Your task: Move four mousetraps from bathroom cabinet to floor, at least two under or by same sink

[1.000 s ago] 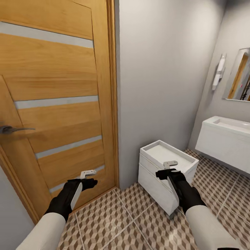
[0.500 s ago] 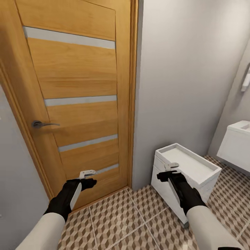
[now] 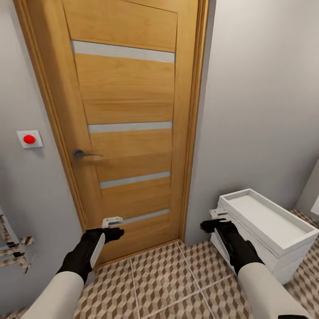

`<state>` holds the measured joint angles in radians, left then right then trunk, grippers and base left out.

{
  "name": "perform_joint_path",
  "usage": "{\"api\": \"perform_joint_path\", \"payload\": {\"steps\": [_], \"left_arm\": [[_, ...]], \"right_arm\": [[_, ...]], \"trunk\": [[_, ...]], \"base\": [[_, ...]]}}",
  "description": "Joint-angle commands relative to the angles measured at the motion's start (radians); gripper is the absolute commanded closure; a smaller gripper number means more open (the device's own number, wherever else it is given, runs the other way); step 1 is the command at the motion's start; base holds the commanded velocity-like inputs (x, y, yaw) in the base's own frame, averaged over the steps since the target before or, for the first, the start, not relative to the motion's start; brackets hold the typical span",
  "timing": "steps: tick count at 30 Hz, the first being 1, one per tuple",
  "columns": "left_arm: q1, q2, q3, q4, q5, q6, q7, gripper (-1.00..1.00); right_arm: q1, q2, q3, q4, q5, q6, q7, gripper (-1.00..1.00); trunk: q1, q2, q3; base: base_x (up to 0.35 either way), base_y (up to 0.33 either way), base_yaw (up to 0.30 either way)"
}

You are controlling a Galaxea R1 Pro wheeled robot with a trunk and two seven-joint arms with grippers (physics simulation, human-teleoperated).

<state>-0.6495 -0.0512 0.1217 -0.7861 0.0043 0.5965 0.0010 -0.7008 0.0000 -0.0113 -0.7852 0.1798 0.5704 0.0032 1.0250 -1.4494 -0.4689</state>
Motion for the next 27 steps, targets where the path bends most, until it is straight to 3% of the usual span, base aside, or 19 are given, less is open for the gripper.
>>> {"api": "perform_joint_path", "payload": {"steps": [1,27], "left_arm": [[-0.001,-0.002,0.003,-0.001,0.0,0.005,0.0,-1.0],[-0.001,-0.002,0.006,-0.001,0.002,0.003,0.0,-1.0]], "right_arm": [[0.0,0.0,-0.001,-0.002,0.006,0.005,0.001,-1.0],[0.0,0.001,0.001,0.006,0.004,0.005,0.002,-1.0]], "trunk": [[0.0,-0.001,-0.001],[0.0,-0.001,-0.001]], "base": [[0.0,0.0,0.3],[0.0,0.0,0.3]]}}
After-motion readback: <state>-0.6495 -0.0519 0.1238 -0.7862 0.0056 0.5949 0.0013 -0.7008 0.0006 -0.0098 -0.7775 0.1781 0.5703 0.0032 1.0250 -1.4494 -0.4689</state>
